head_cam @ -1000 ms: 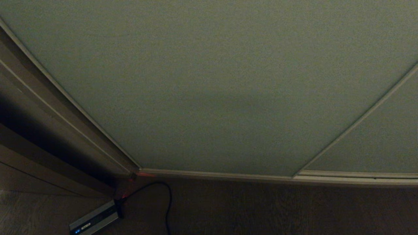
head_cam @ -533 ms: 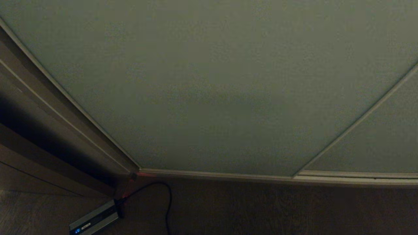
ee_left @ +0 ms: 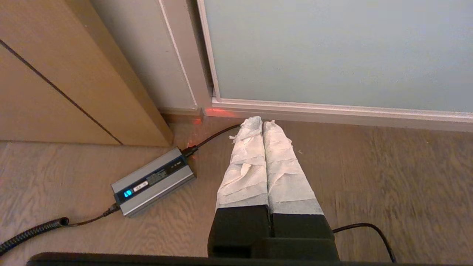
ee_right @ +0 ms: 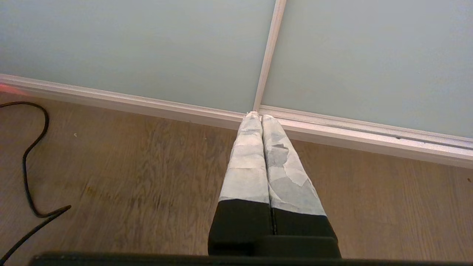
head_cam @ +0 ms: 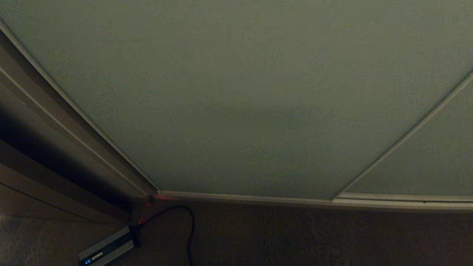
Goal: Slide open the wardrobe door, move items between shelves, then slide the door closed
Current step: Close the door, then open the door
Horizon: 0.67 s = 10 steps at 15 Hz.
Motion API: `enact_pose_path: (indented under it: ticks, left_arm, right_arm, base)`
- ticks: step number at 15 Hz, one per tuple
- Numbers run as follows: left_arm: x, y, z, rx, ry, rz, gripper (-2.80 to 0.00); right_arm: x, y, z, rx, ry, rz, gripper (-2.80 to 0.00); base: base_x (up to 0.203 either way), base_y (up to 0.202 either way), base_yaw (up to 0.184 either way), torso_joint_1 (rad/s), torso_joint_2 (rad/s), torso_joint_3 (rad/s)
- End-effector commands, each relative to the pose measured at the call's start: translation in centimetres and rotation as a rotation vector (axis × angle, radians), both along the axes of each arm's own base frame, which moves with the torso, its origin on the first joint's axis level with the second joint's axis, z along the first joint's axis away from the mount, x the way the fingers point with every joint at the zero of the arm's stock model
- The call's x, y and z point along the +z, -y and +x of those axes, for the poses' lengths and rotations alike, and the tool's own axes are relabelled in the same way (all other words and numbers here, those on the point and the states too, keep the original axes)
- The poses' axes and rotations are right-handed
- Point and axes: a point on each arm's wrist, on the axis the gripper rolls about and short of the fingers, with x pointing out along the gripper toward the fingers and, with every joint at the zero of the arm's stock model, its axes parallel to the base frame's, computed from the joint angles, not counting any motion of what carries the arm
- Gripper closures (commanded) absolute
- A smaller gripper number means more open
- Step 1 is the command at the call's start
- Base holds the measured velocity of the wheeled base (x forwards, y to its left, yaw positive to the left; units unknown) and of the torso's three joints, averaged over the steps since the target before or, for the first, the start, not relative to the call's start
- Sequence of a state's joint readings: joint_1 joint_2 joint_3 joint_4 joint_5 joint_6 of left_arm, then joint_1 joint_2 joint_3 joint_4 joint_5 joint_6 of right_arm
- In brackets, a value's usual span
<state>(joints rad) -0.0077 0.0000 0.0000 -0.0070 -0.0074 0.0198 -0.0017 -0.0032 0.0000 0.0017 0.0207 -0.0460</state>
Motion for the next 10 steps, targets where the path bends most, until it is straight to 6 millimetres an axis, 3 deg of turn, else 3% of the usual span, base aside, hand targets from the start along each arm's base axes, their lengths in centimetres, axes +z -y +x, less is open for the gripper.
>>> enact_pose_path:
  ticks: [1,10]
  left_arm:
    - [0.01,0.0,0.01,0.0,-0.001,0.0,0.0]
    - [0.01,0.0,0.01,0.0,-0.001,0.0,0.0]
  right_arm:
    - [-0.08,0.0,0.04,0.001,-0.005,-0.002,0.0]
    - [-0.08,0.0,0.04,0.001,-0.005,-0.001,0.0]
  base:
    - [0.0,0.0,0.0,0.0,0.0,0.0]
    - [0.0,0.0,0.0,0.0,0.0,0.0]
